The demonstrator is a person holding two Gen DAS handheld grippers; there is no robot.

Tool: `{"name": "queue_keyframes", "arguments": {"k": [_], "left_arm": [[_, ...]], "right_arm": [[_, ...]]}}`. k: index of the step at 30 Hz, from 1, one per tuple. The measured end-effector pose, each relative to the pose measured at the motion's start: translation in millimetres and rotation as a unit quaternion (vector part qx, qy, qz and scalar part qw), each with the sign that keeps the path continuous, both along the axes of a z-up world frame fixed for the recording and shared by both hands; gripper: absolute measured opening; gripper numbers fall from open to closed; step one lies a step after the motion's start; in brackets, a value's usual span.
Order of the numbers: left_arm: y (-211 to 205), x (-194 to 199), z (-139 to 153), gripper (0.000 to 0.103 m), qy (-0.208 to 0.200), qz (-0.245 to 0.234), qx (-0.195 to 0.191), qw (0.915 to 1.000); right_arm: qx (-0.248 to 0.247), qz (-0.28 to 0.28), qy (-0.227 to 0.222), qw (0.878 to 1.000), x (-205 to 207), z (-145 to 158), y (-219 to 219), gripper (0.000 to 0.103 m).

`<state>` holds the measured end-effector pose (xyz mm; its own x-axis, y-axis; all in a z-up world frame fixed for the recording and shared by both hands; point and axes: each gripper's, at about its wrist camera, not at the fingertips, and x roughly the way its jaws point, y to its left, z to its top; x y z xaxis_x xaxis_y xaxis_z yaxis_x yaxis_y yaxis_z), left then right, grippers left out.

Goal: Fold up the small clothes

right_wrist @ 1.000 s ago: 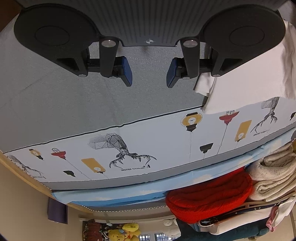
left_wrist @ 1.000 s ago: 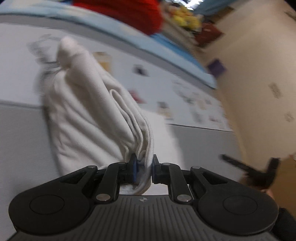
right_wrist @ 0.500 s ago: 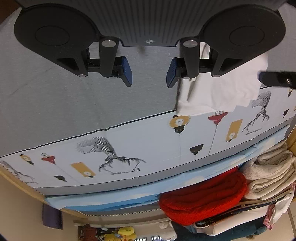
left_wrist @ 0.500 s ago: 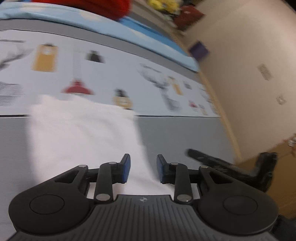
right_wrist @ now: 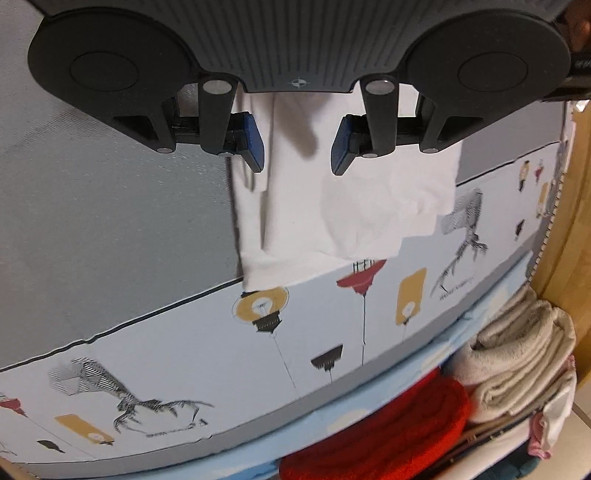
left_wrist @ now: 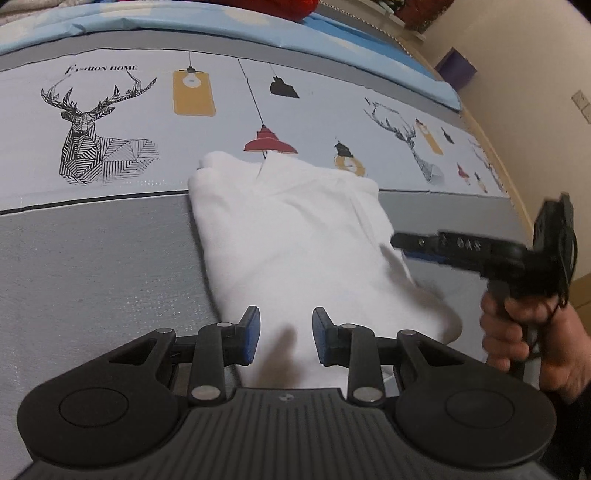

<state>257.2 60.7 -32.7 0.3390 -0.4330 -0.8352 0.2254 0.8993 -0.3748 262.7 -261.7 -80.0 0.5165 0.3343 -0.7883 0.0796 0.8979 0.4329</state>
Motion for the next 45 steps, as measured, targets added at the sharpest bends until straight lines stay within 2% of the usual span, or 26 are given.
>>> {"name": "queue_keyframes", "arguments": {"k": [2,4,5,6,9,12,14,17,19,20,22,24,25,26,28,29,30,31,32,35,38,40,42,45], "left_arm": [[-2,0,-2,0.033,0.001,-0.006,0.004,1.0000],[-5,-1,-3,0.033,0.001,-0.016,0.009,0.9998],[-6,-1,-4,0.033,0.002,-0.020,0.011,0.9997],[-9,-1,-5,0.033,0.002,-0.023,0.013,0.9996],[-17,-1,-8,0.033,0.002,-0.028,0.017,0.9994],[-24,0,-12,0.033,0.004,-0.033,0.022,0.9992],[-31,0,-19,0.036,0.008,-0.041,0.030,0.9987],[-44,1,-40,0.036,0.030,-0.052,0.087,0.9944],[-48,0,-48,0.038,0.039,-0.066,0.114,0.9905],[-47,0,-47,0.038,0.041,-0.065,0.113,0.9906],[-40,1,-41,0.038,0.035,-0.054,0.094,0.9935],[-32,1,-33,0.041,0.016,-0.046,0.071,0.9963],[-29,1,-31,0.041,0.014,-0.042,0.064,0.9969],[-27,1,-31,0.041,0.014,-0.039,0.062,0.9973],[-25,1,-32,0.041,0.011,-0.035,0.065,0.9972],[-26,1,-31,0.041,0.008,-0.035,0.067,0.9971],[-26,1,-30,0.041,0.003,-0.035,0.065,0.9973],[-27,1,-29,0.041,-0.002,-0.033,0.059,0.9977],[-31,1,-25,0.041,-0.006,-0.031,0.053,0.9981],[-41,2,-17,0.042,-0.019,-0.032,0.028,0.9989],[-55,0,-18,0.043,-0.017,-0.056,0.017,0.9982],[-65,-1,-33,0.041,0.001,-0.083,0.044,0.9956],[-76,-5,-53,0.039,0.029,-0.119,0.088,0.9885],[-83,-13,-62,0.039,0.033,-0.165,0.114,0.9791]], "right_arm": [[-0.010,-0.003,0.000,1.000,6,-3,4,0.042],[-0.013,-0.005,0.007,1.000,10,-8,5,0.028],[-0.013,-0.004,0.011,1.000,11,-10,5,0.012],[-0.013,0.000,0.010,1.000,11,-11,6,0.004],[-0.014,0.001,-0.019,1.000,6,-2,3,0.002],[-0.002,-0.039,-0.061,0.997,-5,15,-14,0.002],[-0.003,-0.063,-0.067,0.996,-11,19,-23,0.002],[-0.048,-0.067,-0.017,0.996,-8,3,-27,0.002],[-0.038,-0.050,0.007,0.998,-5,-5,-28,0.004],[-0.040,-0.049,0.003,0.998,-7,-2,-28,0.006],[-0.030,-0.044,-0.017,0.998,-13,7,-32,0.011],[0.007,-0.023,-0.018,1.000,-20,10,-41,0.027],[0.020,-0.011,-0.006,1.000,-21,8,-43,0.041],[0.032,0.010,0.013,0.999,-24,5,-45,0.047],[0.032,0.058,0.044,0.997,-29,-1,-41,0.047],[0.017,0.091,0.052,0.994,-33,-4,-37,0.046],[0.003,0.120,0.056,0.991,-38,-5,-32,0.040],[-0.003,0.149,0.058,0.987,-44,-6,-29,0.029],[-0.005,0.163,0.056,0.985,-49,-6,-29,0.007],[0.037,0.157,0.034,0.986,-60,4,-43,0.005],[0.065,0.147,0.023,0.987,-63,8,-55,0.004],[0.046,0.164,0.035,0.985,-63,4,-51,0.004],[-0.009,0.182,0.066,0.981,-61,-9,-42,0.004],[-0.046,0.188,0.095,0.976,-56,-20,-36,0.005]]}}
